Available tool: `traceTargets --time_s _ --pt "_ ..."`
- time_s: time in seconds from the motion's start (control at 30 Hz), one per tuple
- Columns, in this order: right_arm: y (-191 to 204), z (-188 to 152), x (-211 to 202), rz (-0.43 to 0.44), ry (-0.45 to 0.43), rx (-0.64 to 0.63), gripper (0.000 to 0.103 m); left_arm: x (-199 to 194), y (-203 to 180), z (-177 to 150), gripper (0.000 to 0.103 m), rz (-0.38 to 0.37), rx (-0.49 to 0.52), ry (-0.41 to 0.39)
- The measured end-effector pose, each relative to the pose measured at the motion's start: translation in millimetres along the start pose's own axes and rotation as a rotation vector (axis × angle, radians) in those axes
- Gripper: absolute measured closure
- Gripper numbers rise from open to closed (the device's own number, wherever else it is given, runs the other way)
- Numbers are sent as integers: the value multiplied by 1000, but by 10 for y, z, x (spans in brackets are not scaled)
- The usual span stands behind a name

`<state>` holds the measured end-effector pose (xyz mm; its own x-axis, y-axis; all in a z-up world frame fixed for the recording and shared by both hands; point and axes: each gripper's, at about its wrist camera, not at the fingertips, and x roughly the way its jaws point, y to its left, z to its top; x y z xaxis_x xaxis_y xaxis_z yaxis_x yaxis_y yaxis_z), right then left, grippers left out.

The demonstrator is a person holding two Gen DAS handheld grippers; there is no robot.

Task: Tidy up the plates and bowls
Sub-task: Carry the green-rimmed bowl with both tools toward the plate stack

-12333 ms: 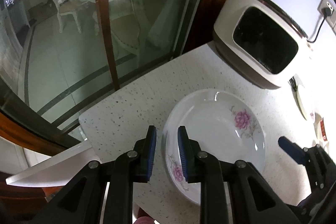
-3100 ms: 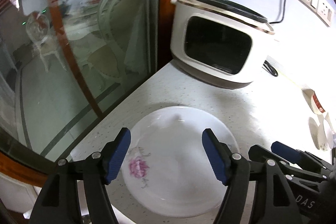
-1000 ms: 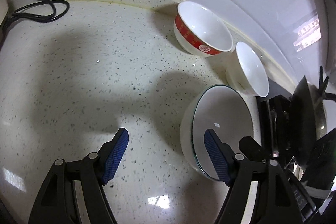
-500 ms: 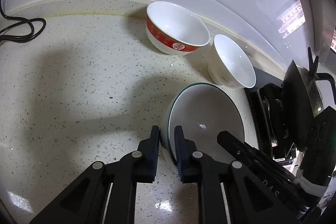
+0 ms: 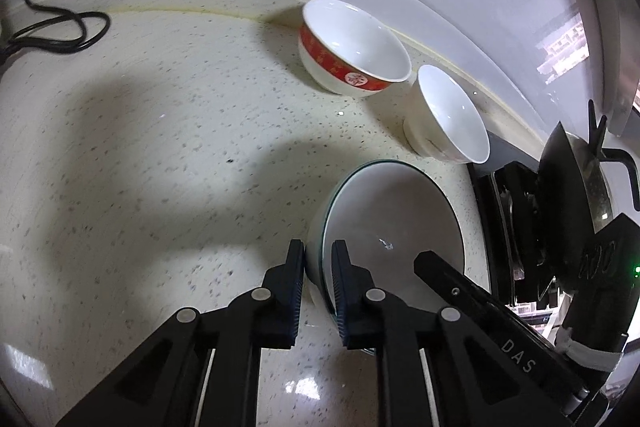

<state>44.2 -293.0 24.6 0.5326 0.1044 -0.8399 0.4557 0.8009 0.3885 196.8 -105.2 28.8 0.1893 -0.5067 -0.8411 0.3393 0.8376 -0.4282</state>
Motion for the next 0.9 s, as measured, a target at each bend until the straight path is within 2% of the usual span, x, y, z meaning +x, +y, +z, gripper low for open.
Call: traceTargets --time_s 0.2,0.6,0.9 --pt "282 -76 -11 35 12 -67 85 -269 169 -147 88 27 -26 -45" --pt "1058 -377 80 121 80 -266 85 -836 785 -478 88 111 -184 -157" --pt "1486 -597 134 158 116 -379 85 -1155 1146 -740 88 164 -274 -224"
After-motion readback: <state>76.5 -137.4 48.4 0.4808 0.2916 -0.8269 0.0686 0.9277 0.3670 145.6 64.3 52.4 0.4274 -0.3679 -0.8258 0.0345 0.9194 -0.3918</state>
